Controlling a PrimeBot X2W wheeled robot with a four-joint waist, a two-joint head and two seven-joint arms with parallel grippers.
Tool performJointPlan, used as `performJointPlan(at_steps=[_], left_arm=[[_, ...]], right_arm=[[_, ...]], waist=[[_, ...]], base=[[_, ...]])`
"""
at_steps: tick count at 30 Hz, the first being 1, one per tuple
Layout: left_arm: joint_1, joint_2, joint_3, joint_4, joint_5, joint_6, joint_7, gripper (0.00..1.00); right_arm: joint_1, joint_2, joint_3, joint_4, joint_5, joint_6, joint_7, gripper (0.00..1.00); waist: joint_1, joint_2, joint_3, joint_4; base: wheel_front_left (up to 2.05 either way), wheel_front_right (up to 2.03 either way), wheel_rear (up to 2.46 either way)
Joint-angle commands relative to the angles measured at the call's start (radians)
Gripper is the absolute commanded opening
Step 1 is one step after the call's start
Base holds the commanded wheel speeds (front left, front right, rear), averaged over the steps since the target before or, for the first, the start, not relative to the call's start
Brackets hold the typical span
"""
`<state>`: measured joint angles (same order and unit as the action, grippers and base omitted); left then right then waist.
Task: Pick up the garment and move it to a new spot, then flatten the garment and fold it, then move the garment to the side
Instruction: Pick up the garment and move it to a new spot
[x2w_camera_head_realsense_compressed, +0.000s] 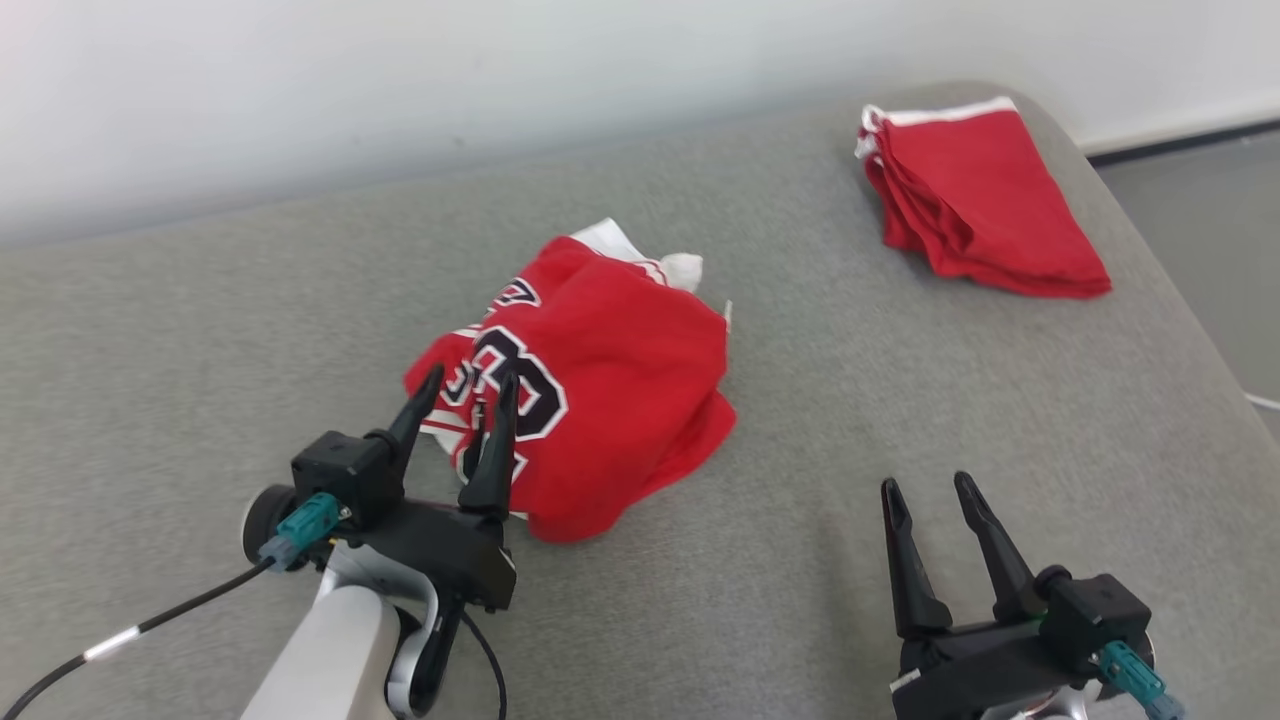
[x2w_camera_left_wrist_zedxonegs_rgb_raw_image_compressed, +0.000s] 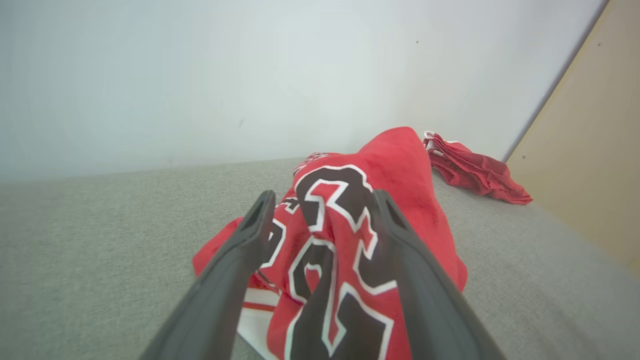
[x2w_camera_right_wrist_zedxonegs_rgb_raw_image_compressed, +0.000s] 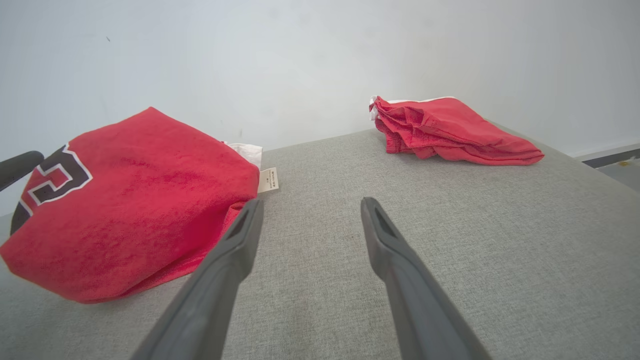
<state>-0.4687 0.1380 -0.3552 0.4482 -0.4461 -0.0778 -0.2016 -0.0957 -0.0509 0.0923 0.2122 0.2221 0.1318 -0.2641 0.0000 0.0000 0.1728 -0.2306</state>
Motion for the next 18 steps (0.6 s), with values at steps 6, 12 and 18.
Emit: performJointPlan(at_steps=[6,12,18], left_arm=[[0.034,0.059,0.039,-0.049,0.026,0.027,-0.042,1.00],[0.124,0.122,0.104,-0.110,0.048,0.063,-0.062,1.00],[0.277,0.135,0.189,-0.232,0.087,0.098,-0.063,1.00]], right_arm=[[0.030,0.001,-0.015,-0.014,-0.019,-0.002,0.000,1.00],[0.047,0.001,-0.042,-0.025,-0.029,-0.002,0.000,1.00],[0.058,0.001,-0.062,-0.028,-0.033,-0.002,0.000,1.00]], waist=[[0.0000,0.0000,-0.079,0.090],[0.0000,0.0000,-0.095,0.134],[0.0000,0.0000,-0.099,0.156]], base=[[0.00,0.00,0.00],[0.00,0.00,0.00],[0.00,0.00,0.00]])
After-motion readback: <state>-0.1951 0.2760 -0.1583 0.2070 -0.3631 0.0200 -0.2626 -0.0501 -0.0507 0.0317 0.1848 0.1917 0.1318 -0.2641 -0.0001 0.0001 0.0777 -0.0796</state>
